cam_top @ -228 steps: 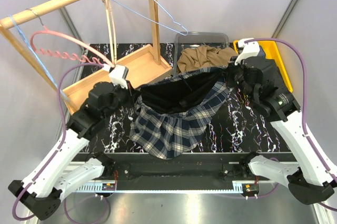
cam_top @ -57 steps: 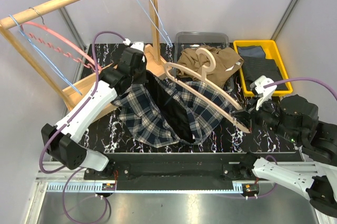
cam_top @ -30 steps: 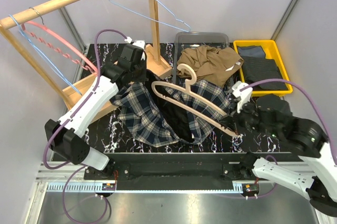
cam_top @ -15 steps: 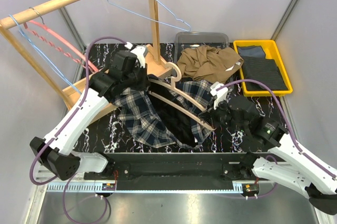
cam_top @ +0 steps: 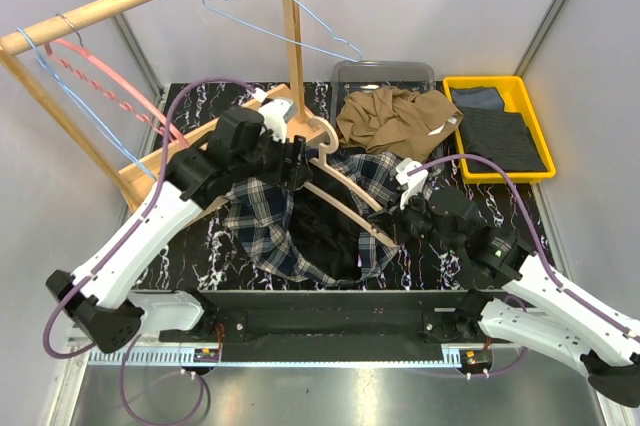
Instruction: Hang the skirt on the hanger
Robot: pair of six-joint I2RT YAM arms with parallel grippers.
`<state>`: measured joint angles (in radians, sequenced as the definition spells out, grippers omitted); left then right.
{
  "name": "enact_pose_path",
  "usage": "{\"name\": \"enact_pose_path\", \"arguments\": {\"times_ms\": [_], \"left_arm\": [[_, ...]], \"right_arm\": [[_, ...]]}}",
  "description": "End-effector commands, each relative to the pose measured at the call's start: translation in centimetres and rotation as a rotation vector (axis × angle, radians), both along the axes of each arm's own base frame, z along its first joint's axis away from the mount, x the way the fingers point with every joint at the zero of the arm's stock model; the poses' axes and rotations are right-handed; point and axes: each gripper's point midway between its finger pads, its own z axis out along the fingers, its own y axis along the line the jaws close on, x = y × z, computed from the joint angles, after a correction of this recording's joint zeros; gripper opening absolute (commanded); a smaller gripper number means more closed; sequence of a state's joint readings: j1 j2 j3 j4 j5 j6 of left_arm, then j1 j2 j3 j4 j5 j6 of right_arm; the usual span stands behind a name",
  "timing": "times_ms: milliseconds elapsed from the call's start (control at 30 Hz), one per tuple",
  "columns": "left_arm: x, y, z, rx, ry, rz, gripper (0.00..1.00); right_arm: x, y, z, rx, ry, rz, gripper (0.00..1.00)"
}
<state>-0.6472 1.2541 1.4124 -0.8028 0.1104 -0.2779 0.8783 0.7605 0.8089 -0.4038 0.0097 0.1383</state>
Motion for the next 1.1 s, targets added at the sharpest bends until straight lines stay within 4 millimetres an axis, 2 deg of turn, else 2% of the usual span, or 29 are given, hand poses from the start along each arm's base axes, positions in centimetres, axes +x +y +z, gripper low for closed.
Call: {"name": "enact_pose_path", "arguments": {"times_ms": [0, 133, 167, 267, 367, 467, 667, 800, 967, 1067], "left_arm": [[-1.3, 0.9, 3.3, -0.057, -0.138, -0.045, 0.77], [-1.6, 3.8, 3.9, -0.027, -0.224, 0.054, 0.80], [-1.1, 5.0, 3.7, 0.006, -0.251, 0.113, 0.80], [-1.1, 6.7, 3.9, 0.053, -0.325, 0.138, 0.83], [-1.6, 7.5, 4.3, 0.090, -0.388, 0.100, 0.87], [-2.6, 7.2, 4.0, 0.124, -0.416, -0.006, 0.91], [-4.7, 6.3, 3.4, 0.154, -0.455, -0.210, 0.92], [-7.2, 6.0, 4.0, 0.112, -0.504, -0.326, 0.92], [-10.5, 5.6, 3.8, 0.069, -0.537, -0.487, 0.91], [-11.5, 5.6, 2.6, 0.078, -0.483, -0.537, 0.93]], "right_arm": [[0.7, 0.5, 5.4, 0.159, -0.141, -0.011, 0.00], [0.2, 0.4, 5.8, 0.182, -0.163, 0.005, 0.00], [0.0, 0.4, 5.6, 0.188, -0.169, 0.016, 0.00], [-1.5, 0.8, 6.2, 0.229, -0.195, 0.096, 0.00], [-2.9, 0.9, 6.8, 0.259, -0.226, 0.172, 0.00], [-4.4, 1.2, 7.3, 0.274, -0.242, 0.255, 0.00], [-6.6, 1.7, 7.8, 0.270, -0.219, 0.381, 0.00], [-7.6, 1.7, 7.8, 0.268, -0.200, 0.426, 0.00], [-8.7, 1.0, 8.8, 0.286, -0.224, 0.454, 0.00], [-9.3, 0.7, 9.3, 0.293, -0.222, 0.473, 0.00]]}}
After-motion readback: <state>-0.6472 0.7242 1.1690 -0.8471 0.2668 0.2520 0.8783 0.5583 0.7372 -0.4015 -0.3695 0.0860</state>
